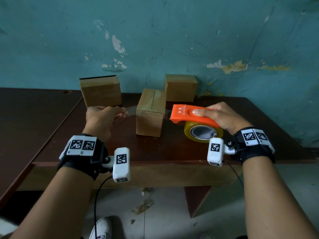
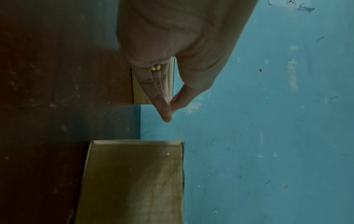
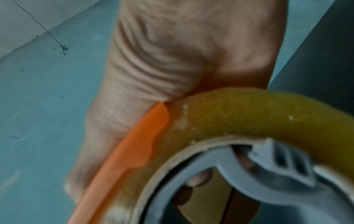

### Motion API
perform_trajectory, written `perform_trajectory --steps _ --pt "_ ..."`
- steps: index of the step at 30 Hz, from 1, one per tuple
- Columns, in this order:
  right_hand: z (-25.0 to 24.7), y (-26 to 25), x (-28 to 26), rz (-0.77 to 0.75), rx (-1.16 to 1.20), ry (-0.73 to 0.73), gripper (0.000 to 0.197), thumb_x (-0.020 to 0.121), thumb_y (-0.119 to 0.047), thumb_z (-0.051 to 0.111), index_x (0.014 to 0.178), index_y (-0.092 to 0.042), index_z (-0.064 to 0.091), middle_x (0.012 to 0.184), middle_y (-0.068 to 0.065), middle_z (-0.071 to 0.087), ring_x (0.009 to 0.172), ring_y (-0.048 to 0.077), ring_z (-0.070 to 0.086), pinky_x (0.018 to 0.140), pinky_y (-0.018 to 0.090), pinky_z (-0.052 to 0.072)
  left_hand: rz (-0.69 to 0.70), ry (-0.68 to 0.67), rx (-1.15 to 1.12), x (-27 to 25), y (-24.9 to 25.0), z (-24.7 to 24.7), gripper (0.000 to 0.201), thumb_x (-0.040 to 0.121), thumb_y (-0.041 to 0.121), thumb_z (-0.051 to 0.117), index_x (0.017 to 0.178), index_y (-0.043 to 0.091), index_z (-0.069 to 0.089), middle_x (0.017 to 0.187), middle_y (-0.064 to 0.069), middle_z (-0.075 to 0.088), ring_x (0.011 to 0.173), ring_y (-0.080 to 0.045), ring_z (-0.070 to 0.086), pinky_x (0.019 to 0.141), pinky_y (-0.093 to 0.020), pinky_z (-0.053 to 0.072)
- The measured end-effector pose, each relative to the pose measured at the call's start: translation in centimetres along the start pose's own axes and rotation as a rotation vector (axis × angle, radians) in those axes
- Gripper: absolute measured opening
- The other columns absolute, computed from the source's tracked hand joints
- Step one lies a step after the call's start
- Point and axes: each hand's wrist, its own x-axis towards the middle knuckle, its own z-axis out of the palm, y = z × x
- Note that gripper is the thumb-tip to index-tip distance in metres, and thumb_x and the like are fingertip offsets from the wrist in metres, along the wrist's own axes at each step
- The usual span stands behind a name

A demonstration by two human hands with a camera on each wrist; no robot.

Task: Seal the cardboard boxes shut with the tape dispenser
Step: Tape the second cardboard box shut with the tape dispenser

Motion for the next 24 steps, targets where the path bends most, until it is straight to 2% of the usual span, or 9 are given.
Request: perform_trajectory --steps 5,8,11,12,15,18,20,22,24 --pt "0.4 0.0 0.0 0.006 0.017 -0.001 0.066 0.070 -0.058 0.081 0.094 0.003 0.080 0.085 0.021 0.079 0.074 0.030 0.075 0.081 0.038 0.057 0.003 0.026 0.119 0.6 -0.9 0.4 0.027 0.083 0.004 0.085 0.107 -0.002 0.073 0.094 -0.016 0.080 0.083 -0.020 0.080 0.085 -0.035 0.065" --pt "0.4 0.0 0.1 0.009 0.016 -0.008 0.067 0.071 -0.058 0.081 0.096 0.004 0.080 0.087 0.021 0.079 0.078 0.033 0.076 0.085 0.041 0.058 0.008 -0.001 0.159 0.8 -1.4 0.5 0.054 0.070 0.025 0.099 0.112 0.003 0.073 0.098 -0.015 0.081 0.085 -0.022 0.081 0.081 -0.036 0.066" --pt "0.4 0.1 0.1 0.015 0.030 -0.011 0.067 0.069 -0.058 0.081 0.095 0.003 0.080 0.087 0.021 0.080 0.078 0.032 0.076 0.086 0.042 0.058 0.037 -0.051 0.177 0.3 -1.8 1.1 0.066 0.069 0.037 0.099 0.116 0.000 0.073 0.100 -0.020 0.079 0.080 -0.018 0.077 0.078 -0.034 0.064" --pt "0.4 0.1 0.1 0.016 0.033 -0.011 0.066 0.067 -0.059 0.081 0.094 0.002 0.080 0.087 0.020 0.080 0.078 0.032 0.076 0.086 0.041 0.058 0.045 -0.049 0.186 0.0 -1.8 1.4 0.074 0.067 0.042 0.099 0.120 -0.001 0.071 0.099 -0.021 0.079 0.076 -0.017 0.074 0.072 -0.031 0.063" --pt "0.4 0.1 0.0 0.026 0.037 -0.006 0.064 0.066 -0.060 0.082 0.093 -0.002 0.081 0.087 0.019 0.080 0.077 0.030 0.076 0.086 0.041 0.058 0.014 -0.046 0.224 0.1 -2.1 1.8 0.109 0.051 0.060 0.101 0.132 0.000 0.060 0.092 -0.011 0.079 0.067 -0.011 0.073 0.059 -0.024 0.059" --pt "0.4 0.2 0.0 0.032 0.037 -0.001 0.062 0.070 -0.058 0.081 0.095 -0.002 0.081 0.087 0.018 0.080 0.077 0.030 0.077 0.085 0.040 0.058 -0.034 -0.058 0.287 0.3 -2.4 2.1 0.127 0.035 0.070 0.099 0.134 0.002 0.058 0.097 -0.007 0.080 0.073 -0.012 0.076 0.061 -0.025 0.060" --pt "0.5 0.2 -0.1 0.032 0.034 -0.002 0.063 0.070 -0.059 0.080 0.096 -0.002 0.081 0.088 0.018 0.080 0.078 0.030 0.077 0.087 0.041 0.058 -0.040 -0.066 0.333 0.4 -2.4 2.3 0.125 0.036 0.071 0.096 0.134 0.005 0.058 0.103 -0.008 0.080 0.084 -0.015 0.080 0.062 -0.024 0.061" --pt "0.5 0.2 -0.1 0.031 0.034 0.000 0.067 0.067 -0.062 0.081 0.096 -0.002 0.081 0.088 0.018 0.080 0.079 0.031 0.077 0.088 0.042 0.058 -0.059 -0.072 0.375 0.5 -2.3 2.5 0.119 0.047 0.070 0.094 0.138 0.005 0.054 0.108 -0.008 0.078 0.089 -0.018 0.080 0.060 -0.023 0.061" --pt "0.5 0.3 0.0 0.032 0.035 0.003 0.069 0.064 -0.063 0.081 0.095 -0.002 0.081 0.088 0.018 0.080 0.080 0.032 0.077 0.090 0.043 0.058 -0.107 -0.087 0.420 0.4 -2.2 2.5 0.122 0.054 0.071 0.092 0.146 0.005 0.045 0.118 -0.011 0.071 0.097 -0.023 0.076 0.063 -0.029 0.062"
